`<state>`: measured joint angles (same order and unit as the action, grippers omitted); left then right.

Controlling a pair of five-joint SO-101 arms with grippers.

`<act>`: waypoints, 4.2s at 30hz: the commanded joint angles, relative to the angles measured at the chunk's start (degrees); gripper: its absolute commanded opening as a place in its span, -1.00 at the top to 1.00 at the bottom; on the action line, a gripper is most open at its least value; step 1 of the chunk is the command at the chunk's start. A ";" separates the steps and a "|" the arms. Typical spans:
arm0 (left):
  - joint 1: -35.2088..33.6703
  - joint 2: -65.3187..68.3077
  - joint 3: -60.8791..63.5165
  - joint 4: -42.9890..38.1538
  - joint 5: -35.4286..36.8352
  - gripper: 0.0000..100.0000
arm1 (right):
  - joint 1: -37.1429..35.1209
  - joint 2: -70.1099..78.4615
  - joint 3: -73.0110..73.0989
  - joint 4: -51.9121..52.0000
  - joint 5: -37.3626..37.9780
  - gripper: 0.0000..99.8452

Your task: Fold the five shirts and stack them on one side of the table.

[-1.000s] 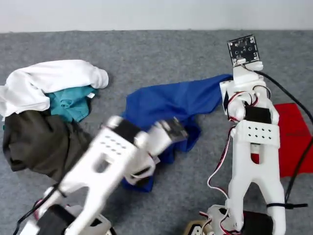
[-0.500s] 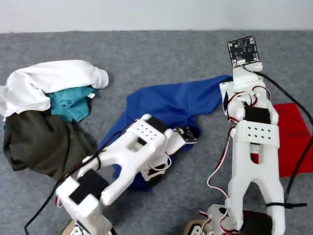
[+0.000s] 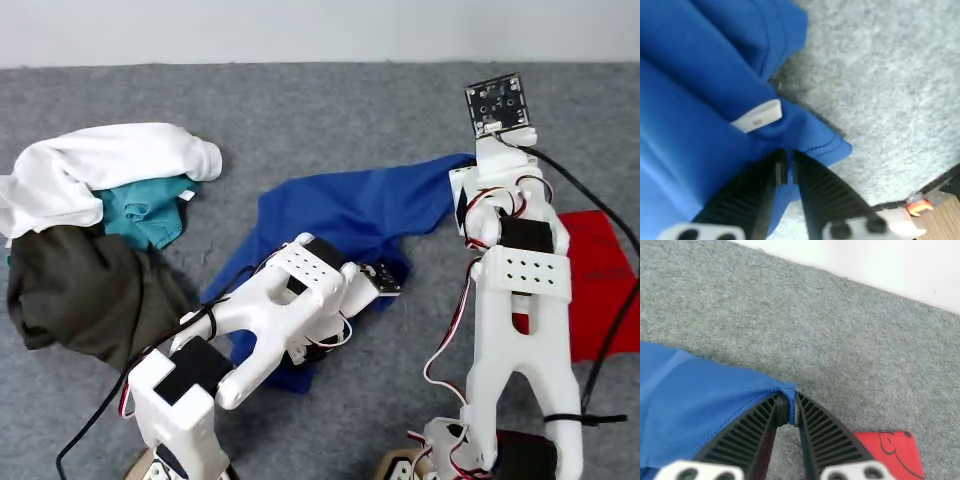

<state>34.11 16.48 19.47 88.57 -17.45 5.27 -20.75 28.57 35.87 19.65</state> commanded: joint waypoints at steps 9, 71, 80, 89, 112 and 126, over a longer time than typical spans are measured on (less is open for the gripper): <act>2.29 2.11 -6.11 11.78 0.70 0.67 | 0.57 -2.33 -0.26 -1.10 -0.26 0.98; -40.35 -41.76 -14.64 6.42 -1.41 0.97 | 3.91 -6.29 -10.90 -1.10 -12.13 0.98; -45.54 -41.85 -14.64 -16.09 -1.23 0.97 | 4.26 -7.87 -27.60 2.15 -12.22 0.98; -44.57 -41.85 -14.20 -22.33 -1.05 0.97 | 3.91 -13.05 -41.32 14.02 -8.18 0.98; -11.52 -14.86 -3.91 -40.26 19.08 0.67 | 12.00 -24.57 6.51 16.66 -3.87 0.98; -6.68 34.64 -80.22 -3.96 19.16 0.67 | 12.09 -24.57 14.59 15.96 -3.08 0.98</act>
<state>25.76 44.44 -41.89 79.25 1.19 16.62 -44.04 42.81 53.54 15.16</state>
